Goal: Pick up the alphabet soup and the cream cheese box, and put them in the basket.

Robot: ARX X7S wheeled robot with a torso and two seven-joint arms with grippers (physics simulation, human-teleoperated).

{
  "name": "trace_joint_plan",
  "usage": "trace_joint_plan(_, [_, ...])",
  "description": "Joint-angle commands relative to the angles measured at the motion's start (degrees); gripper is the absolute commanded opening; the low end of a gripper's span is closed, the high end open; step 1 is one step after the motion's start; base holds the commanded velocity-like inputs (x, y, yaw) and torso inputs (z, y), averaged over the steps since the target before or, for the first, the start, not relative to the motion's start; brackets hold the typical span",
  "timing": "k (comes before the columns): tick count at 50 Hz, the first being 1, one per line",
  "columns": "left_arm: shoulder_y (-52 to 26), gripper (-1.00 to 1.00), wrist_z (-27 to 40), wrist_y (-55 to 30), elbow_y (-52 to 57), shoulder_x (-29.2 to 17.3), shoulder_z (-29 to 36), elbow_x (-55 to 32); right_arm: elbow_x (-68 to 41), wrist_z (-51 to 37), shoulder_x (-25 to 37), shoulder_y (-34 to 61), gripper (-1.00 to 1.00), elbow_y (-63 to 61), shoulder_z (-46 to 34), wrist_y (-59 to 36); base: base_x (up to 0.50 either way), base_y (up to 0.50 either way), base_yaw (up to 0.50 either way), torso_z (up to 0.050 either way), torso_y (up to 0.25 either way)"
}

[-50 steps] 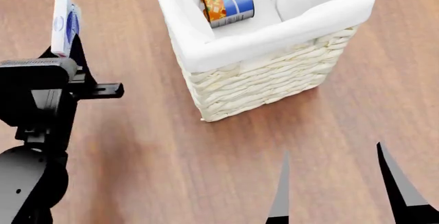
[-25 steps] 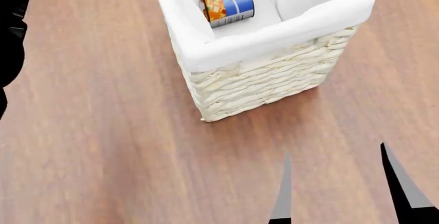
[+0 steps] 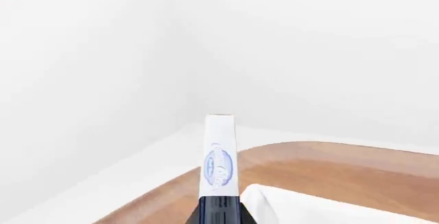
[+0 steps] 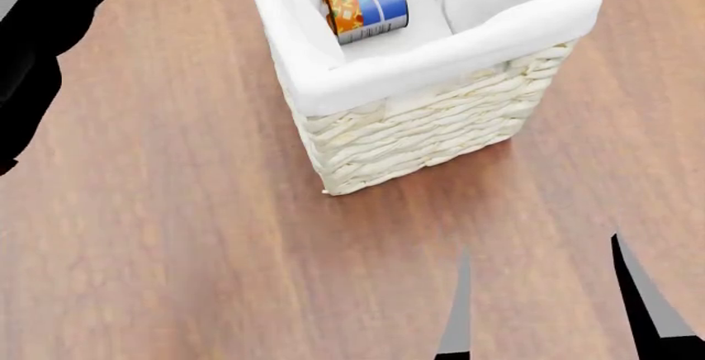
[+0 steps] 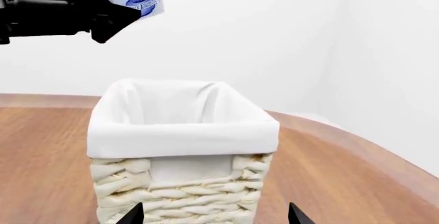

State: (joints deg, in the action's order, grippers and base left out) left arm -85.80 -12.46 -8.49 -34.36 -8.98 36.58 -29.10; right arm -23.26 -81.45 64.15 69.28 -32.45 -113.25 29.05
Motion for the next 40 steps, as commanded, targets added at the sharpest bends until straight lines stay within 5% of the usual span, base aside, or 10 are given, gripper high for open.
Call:
trace_joint_plan(1, [0.72, -1.00, -7.23, -4.18, 3.15, 0.08, 3.91, -2.35, 0.26, 0.09, 0.52, -0.56, 1.00, -0.62, 0.44, -0.26, 0.00, 0.00, 0.00, 0.000, 0.000])
trace_joint_plan(38, [3.42, -1.00, -9.95, -5.65, 0.54, 0.91, 5.95, -4.38, 0.64, 0.15, 0.13, -2.84, 1.00, -0.30, 2.27, -0.11, 0.00, 0.00, 0.00, 0.000, 0.001])
trace_joint_plan(39, [3.18, 1.00, -9.71, -6.73, 0.60, 0.88, 5.80, -4.86, 0.55, 0.21, 0.14, -2.82, 1.00, -0.33, 2.35, -0.09, 0.00, 0.00, 0.00, 0.000, 0.000])
trace_joint_plan(40, [3.15, 1.00, -10.72, -7.65, 1.03, 0.72, 5.51, -6.02, 1.03, -0.05, -0.14, -3.30, 1.00, 0.16, 2.33, 0.21, 0.00, 0.00, 0.00, 0.000, 0.000])
